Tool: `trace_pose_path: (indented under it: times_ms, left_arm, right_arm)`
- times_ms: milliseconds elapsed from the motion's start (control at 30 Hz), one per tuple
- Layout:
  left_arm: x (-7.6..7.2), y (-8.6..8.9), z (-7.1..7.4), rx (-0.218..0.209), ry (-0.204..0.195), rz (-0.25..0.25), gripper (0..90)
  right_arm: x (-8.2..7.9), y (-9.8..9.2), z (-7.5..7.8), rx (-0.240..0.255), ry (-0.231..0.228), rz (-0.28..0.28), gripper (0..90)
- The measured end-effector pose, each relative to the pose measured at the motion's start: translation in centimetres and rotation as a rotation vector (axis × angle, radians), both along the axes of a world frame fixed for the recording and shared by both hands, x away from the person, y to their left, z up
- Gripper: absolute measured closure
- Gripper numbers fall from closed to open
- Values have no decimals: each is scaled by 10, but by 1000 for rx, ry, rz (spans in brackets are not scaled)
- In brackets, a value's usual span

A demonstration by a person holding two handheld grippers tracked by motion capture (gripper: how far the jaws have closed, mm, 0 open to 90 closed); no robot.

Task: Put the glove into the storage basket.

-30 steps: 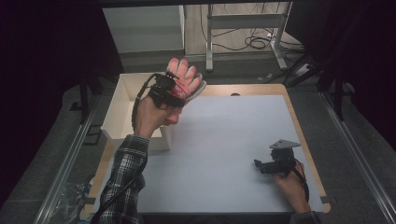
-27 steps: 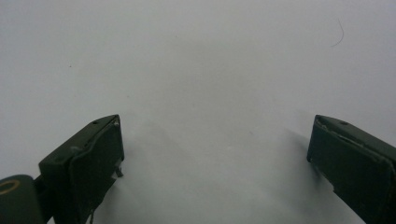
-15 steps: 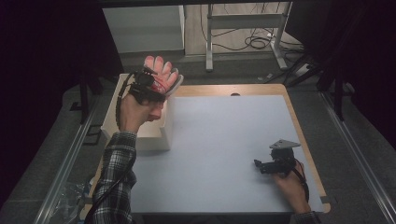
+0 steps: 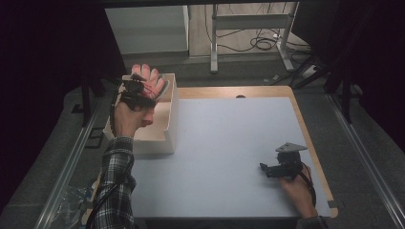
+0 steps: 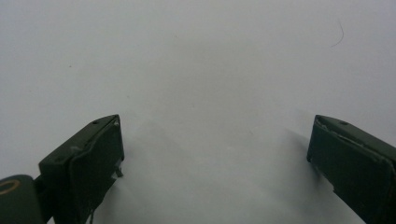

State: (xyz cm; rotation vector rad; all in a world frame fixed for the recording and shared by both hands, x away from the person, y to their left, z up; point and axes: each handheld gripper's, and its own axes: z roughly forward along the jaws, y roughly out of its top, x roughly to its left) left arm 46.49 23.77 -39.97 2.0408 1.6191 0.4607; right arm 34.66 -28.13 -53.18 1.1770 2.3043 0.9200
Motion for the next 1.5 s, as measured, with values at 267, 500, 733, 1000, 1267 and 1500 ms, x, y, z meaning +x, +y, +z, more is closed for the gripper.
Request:
trace_pose_path:
  times_ms: [267,500,733,1000,1267,1500]
  left_arm:
    - [12,1,-28,-2,16,25,452]
    - [24,-6,-54,6,50,23,437]
    - [35,-15,-75,29,105,19,416]
    - [43,-22,-90,55,173,7,372]
    - [48,-27,-96,78,223,-20,213]
    - [47,-23,-91,50,232,-7,60]
  right_arm:
    - [0,0,0,0,0,0,40]
    - [0,0,0,0,0,1,40]
    - [0,0,0,1,-1,1,40]
    - [0,0,0,1,-1,1,40]
    - [0,0,0,1,-1,1,40]
    - [0,0,0,1,-1,1,40]
